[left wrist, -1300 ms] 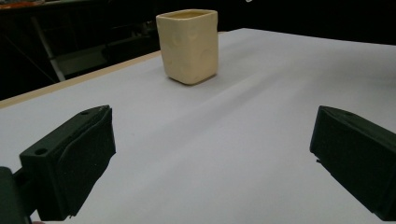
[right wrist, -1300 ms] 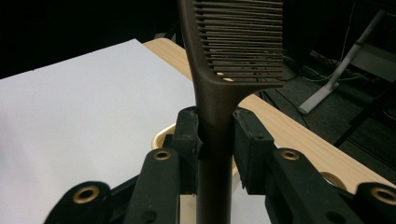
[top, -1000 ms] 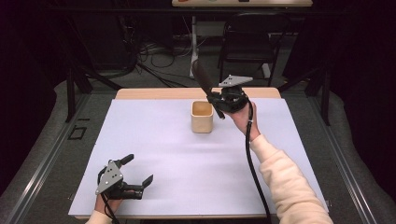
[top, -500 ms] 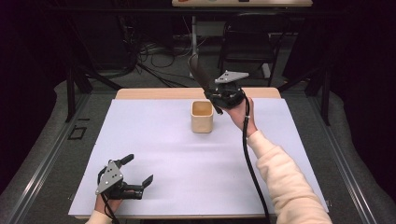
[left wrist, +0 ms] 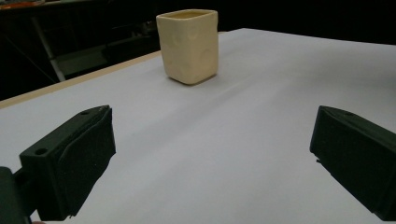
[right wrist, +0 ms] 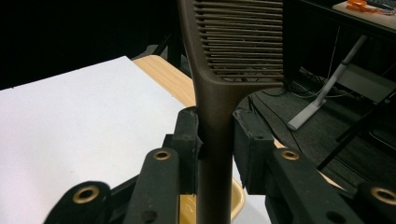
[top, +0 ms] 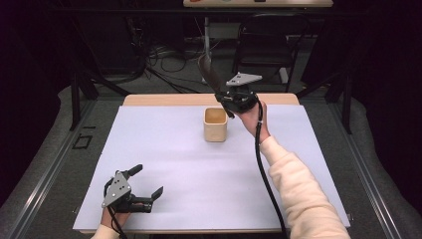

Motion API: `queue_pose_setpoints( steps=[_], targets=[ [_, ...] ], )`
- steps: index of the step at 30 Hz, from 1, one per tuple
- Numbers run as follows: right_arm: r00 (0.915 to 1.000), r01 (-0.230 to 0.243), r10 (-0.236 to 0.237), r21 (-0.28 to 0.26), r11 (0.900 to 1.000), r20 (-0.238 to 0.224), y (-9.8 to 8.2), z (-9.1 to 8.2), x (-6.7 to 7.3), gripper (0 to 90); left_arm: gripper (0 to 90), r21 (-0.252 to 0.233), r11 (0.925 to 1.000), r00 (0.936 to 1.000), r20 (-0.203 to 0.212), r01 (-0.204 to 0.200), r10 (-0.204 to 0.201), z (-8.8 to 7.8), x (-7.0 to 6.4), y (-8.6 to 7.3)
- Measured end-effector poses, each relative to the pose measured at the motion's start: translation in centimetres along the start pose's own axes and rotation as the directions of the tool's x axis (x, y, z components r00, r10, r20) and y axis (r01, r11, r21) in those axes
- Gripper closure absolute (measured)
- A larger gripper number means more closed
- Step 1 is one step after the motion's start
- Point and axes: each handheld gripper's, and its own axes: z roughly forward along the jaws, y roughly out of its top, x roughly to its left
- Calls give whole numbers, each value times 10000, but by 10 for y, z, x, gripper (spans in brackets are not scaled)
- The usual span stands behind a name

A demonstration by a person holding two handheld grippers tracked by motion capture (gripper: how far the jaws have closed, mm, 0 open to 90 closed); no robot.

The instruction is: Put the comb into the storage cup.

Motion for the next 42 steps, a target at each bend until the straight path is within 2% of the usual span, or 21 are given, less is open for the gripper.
queue_pose_setpoints(
  steps=[6,19,42],
  targets=[
    [9999,125,-125,-135,9998,72,0,4,2,721,1,5,10000,10000,13,-3,3,0,0,0],
    [9999,63,-60,-283,9996,121,-1,15,5,721,0,-9,10000,10000,8,-1,1,0,0,0],
    [9995,238,-235,-136,9996,212,-5,31,11,721,1,-21,10000,10000,-10,-14,14,0,0,0]
  ],
)
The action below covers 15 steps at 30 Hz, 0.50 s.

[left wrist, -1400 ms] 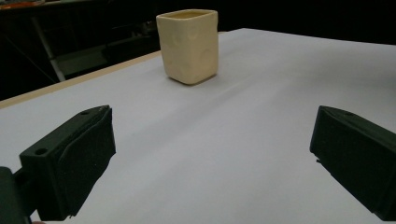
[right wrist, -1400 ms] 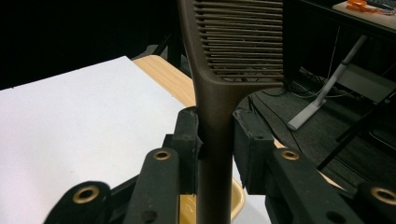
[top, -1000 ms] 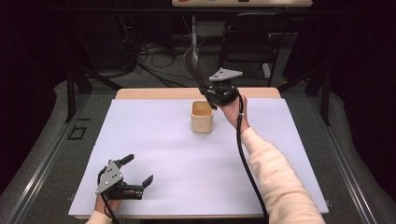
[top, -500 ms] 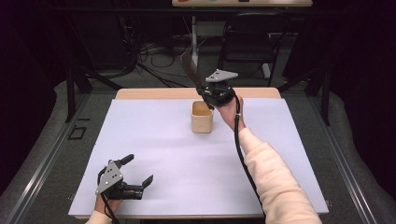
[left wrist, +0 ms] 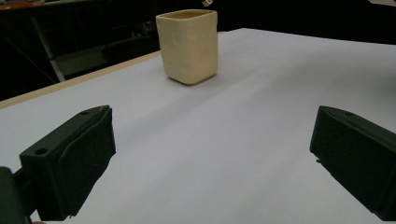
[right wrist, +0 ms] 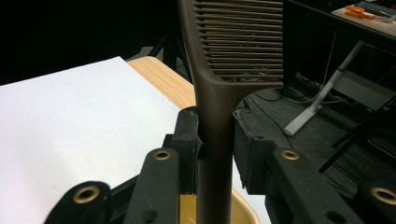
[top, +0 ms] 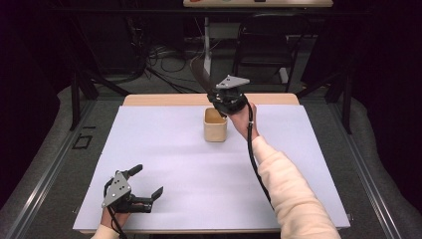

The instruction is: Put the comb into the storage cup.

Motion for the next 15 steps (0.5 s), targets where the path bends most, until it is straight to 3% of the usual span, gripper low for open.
queue_pose_setpoints(
  steps=[15],
  targets=[
    [9999,-34,36,169,9999,-142,-5,9,4,722,1,-15,10000,10000,-7,24,-24,0,0,0]
  ],
)
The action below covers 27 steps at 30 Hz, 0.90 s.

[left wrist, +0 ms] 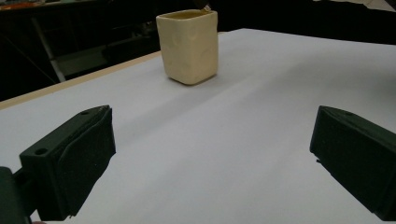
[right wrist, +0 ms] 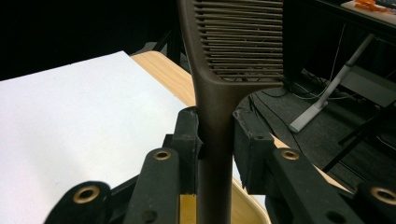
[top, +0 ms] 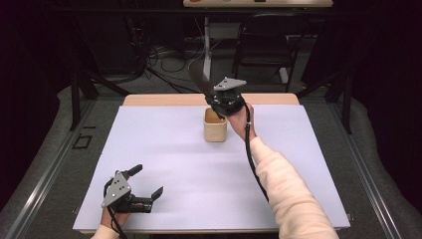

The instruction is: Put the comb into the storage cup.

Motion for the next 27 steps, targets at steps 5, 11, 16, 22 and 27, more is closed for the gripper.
queue_pose_setpoints(
  steps=[5,11,16,22,27],
  targets=[
    [10000,-27,28,83,10000,-49,-3,2,1,721,1,7,10000,10000,3,-9,9,0,0,0],
    [9997,-208,211,206,9996,-122,-9,7,0,721,1,7,10000,10000,6,-8,8,0,0,0],
    [9995,-272,278,349,9990,-152,-12,11,1,721,1,0,10000,10000,-1,-2,2,0,0,0],
    [9993,-287,297,461,9985,-209,-17,15,3,720,0,-7,10000,10000,-8,11,-11,0,0,0],
    [9990,-346,360,563,9978,-246,-22,19,3,720,1,-8,10000,10000,-8,7,-7,0,0,0]
  ],
)
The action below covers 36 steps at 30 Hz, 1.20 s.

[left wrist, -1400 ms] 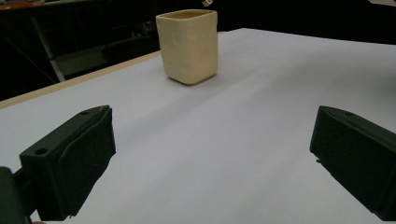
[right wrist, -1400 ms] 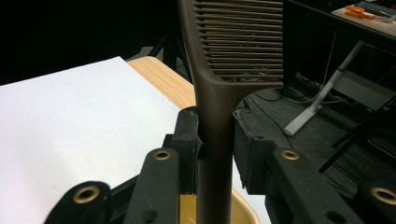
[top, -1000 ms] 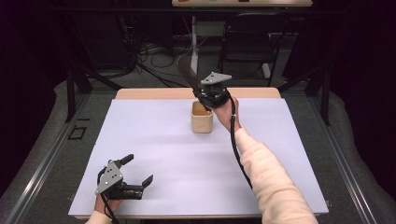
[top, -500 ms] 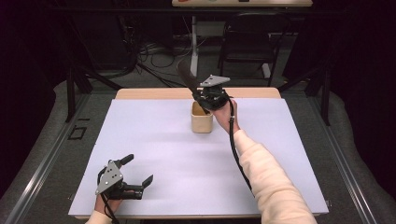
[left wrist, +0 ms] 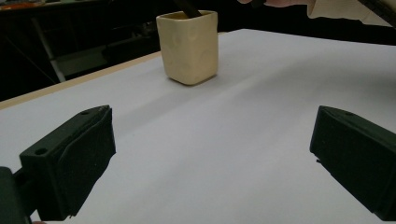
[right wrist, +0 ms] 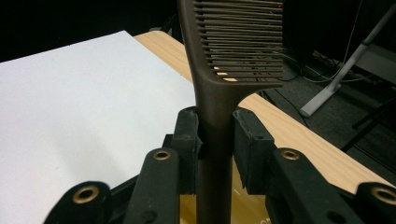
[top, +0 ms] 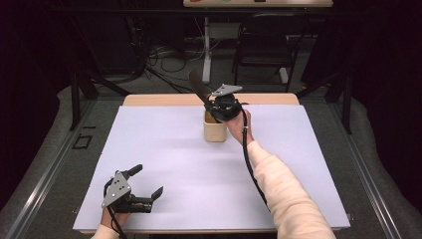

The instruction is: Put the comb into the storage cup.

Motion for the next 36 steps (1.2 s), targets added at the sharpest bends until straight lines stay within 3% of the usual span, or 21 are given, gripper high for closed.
queue_pose_setpoints(
  steps=[36],
  targets=[
    [9990,-170,207,911,9957,-398,-20,11,-1,712,1,19,10000,9999,-114,-26,26,-1,0,0]
  ],
)
